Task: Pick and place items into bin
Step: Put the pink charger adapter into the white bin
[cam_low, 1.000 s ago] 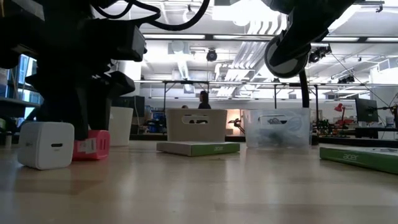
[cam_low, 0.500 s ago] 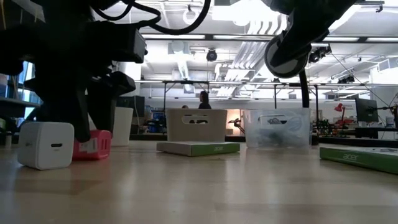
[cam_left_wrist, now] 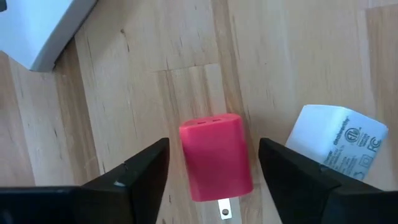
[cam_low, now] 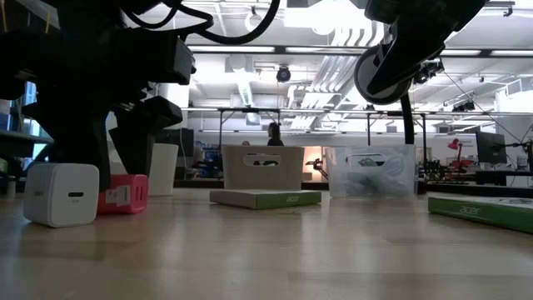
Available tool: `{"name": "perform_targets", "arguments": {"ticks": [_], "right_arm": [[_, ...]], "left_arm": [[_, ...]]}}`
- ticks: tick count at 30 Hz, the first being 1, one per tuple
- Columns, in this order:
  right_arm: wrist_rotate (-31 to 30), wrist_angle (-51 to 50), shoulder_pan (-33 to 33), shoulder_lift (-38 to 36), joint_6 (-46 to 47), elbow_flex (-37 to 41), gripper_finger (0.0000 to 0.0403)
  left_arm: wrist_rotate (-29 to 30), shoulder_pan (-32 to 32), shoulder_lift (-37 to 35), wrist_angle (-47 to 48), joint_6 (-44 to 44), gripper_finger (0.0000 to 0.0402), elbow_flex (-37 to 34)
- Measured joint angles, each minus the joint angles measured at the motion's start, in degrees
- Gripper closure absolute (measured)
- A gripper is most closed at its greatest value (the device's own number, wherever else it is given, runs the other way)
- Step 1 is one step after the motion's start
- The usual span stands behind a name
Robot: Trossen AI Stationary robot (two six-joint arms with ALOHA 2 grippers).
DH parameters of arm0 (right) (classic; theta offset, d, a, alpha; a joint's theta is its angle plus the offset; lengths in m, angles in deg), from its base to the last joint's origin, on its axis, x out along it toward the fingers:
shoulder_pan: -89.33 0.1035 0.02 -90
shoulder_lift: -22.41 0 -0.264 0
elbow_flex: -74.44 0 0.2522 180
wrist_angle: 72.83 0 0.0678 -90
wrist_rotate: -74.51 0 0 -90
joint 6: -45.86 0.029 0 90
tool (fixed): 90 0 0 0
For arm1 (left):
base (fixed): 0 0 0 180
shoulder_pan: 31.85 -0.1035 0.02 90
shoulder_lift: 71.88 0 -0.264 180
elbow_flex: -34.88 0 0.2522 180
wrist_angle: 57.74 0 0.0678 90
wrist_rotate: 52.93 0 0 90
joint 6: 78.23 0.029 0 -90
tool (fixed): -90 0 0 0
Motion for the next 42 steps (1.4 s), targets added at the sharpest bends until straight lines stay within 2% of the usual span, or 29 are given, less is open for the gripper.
{"name": "perform_targets", "arguments": {"ticks": [8,20,29,36,42], "right_arm": [[-0.4,0.0,0.0,0.0,0.0,0.0,0.0263],[-0.4,0.0,0.0,0.0,0.0,0.0,0.0263],[-0.8,0.0,0.0,0.0,0.0,0.0,0.0263],[-1.3,0.0,0.0,0.0,0.0,0.0,0.0263],[-1.3,0.1,0.0,0.0,0.9,0.0,0.0263]], "left_arm": [[0.0,0.0,0.0,1.0,0.6,0.0241,0.0],[2.6,0.0,-0.7,1.2,0.7,0.0291,0.0],[4.1,0.0,-4.6,1.3,0.4,0.0278,0.0],[9.8,0.0,-10.0,5.1,0.0,0.0288,0.0],[14.3,-2.6,-16.6,11.6,-0.5,0.0286,0.1]]}}
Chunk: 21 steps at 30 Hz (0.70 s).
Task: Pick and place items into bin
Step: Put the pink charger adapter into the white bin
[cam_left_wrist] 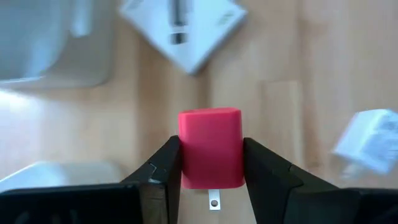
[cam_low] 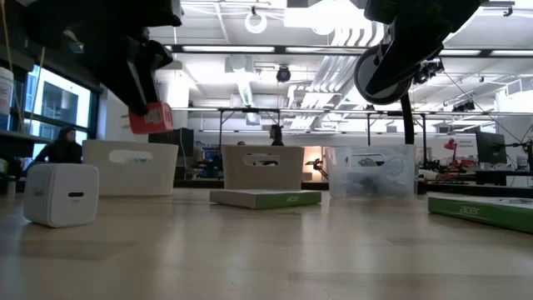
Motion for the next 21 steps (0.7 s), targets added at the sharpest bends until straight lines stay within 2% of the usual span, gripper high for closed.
{"name": "perform_targets", "arguments": {"ticks": [5,11,15,21], "right_arm": [[0.0,0.0,0.0,0.0,0.9,0.0,0.0263],[-0.3,0.2,0.0,0.0,1.5,0.0,0.0263],[-0.9,0.4,0.0,0.0,1.5,0.0,0.0263],[-2.3,0.7,0.0,0.0,2.2,0.0,0.0263]], "left_arm": [[3.6,-3.8,-6.0,7.8,0.7,0.0286,0.0],[5.0,-10.0,-11.7,13.9,4.6,0.0285,0.0],[5.4,-14.8,-13.8,15.3,9.3,0.0285,0.0],[6.2,-23.7,-13.6,16.7,19.5,0.0285,0.0]]}}
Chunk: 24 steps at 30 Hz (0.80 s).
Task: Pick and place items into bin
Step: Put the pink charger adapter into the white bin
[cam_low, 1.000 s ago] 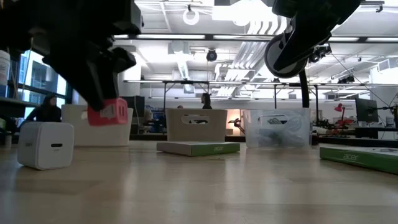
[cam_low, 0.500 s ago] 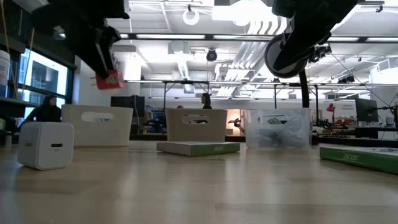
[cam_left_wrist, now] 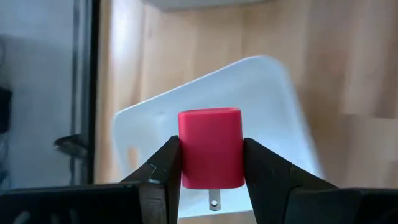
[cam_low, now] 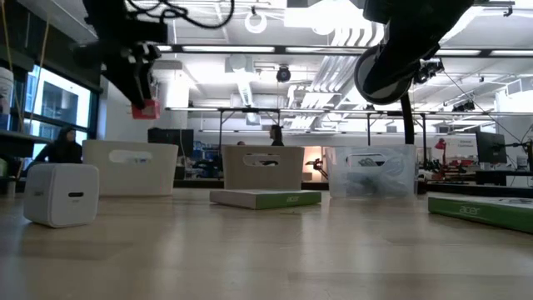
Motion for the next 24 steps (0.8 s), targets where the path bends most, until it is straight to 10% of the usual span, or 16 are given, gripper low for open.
{"name": "perform_targets", "arguments": {"ticks": [11,24], "right_arm": [[-0.2,0.0,0.0,0.0,3.1,0.0,0.0263],[-2.4,0.1,0.0,0.0,3.8,0.0,0.0263]], "left_arm": [[-6.0,-16.6,2.0,-7.3,15.7,0.0285,-3.2],[-9.4,-20.3,2.1,-11.6,17.0,0.0243,-9.5]]}}
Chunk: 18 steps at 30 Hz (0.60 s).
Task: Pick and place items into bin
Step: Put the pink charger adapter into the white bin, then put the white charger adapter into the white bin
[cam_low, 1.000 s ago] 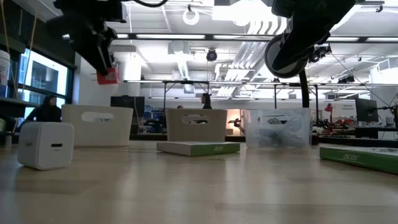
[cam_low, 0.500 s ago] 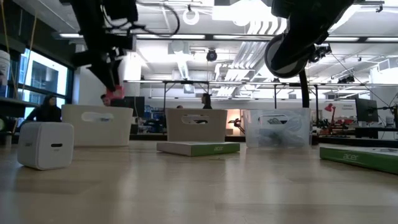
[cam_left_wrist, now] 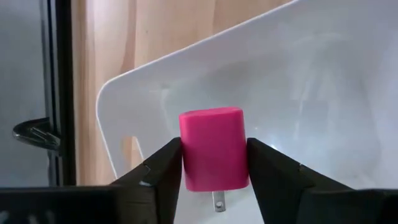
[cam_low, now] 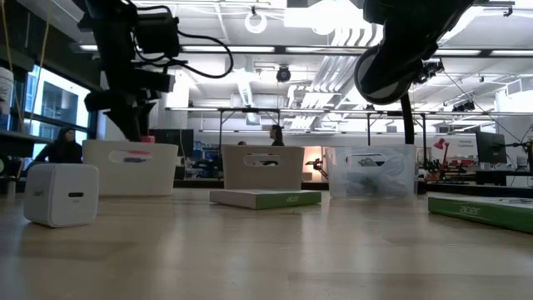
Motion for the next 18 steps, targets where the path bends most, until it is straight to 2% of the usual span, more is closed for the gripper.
{"name": "perform_targets", "arguments": {"ticks": [6,12,18], "right_arm": [[-0.2,0.1,0.0,0.0,0.5,0.0,0.0263],[-0.2,0.1,0.0,0.0,1.0,0.0,0.0263],[-0.2,0.0,0.0,0.0,1.0,0.0,0.0263]], "left_arm": [[2.1,0.0,0.0,-0.9,1.4,0.0200,0.0],[1.7,0.0,0.0,-1.4,1.3,0.0193,0.0],[-7.7,0.1,-0.5,-1.4,1.2,0.0214,0.3]]}}
